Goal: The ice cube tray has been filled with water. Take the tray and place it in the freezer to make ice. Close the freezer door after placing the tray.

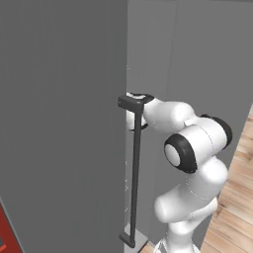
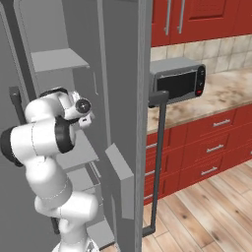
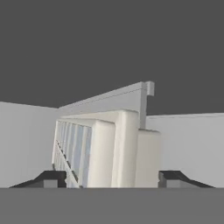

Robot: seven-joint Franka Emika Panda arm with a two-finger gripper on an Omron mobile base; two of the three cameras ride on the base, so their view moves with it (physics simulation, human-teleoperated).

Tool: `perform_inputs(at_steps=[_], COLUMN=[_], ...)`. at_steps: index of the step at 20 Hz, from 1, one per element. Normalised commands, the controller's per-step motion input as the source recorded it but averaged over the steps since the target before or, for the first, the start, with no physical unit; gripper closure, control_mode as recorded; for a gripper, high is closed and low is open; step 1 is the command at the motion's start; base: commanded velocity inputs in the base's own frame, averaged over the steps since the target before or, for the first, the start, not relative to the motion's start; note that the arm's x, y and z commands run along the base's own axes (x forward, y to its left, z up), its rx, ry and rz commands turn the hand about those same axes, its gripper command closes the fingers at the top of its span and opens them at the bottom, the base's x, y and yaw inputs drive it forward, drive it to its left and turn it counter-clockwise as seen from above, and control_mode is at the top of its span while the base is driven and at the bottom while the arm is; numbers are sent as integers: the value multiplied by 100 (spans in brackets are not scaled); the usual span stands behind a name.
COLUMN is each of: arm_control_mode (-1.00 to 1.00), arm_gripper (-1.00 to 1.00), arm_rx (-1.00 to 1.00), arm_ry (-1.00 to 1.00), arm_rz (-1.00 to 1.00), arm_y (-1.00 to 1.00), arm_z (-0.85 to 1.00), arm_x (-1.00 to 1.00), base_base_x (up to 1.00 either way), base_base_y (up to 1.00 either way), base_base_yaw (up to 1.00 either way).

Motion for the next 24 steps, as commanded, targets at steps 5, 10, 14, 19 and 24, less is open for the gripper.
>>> perform_inputs(at_steps=[5,10,14,19,24], arm_control_mode=[-100,-100,-100,-100,-100], arm_gripper=[-100,-100,-100,-100,-100], arm_rx=[0,-1,0,0,0], arm_ry=[0,0,0,0,0], arm_rz=[-1,-3,-11,-10,-7], arm_y=[0,5,-12,-16,-44], arm_z=[53,-1,6,18,68], arm_x=[-37,-81,-100,-100,-100], base_base_x=[0,0,0,0,0], base_base_y=[0,0,0,0,0], base_base_yaw=[0,0,0,0,0])
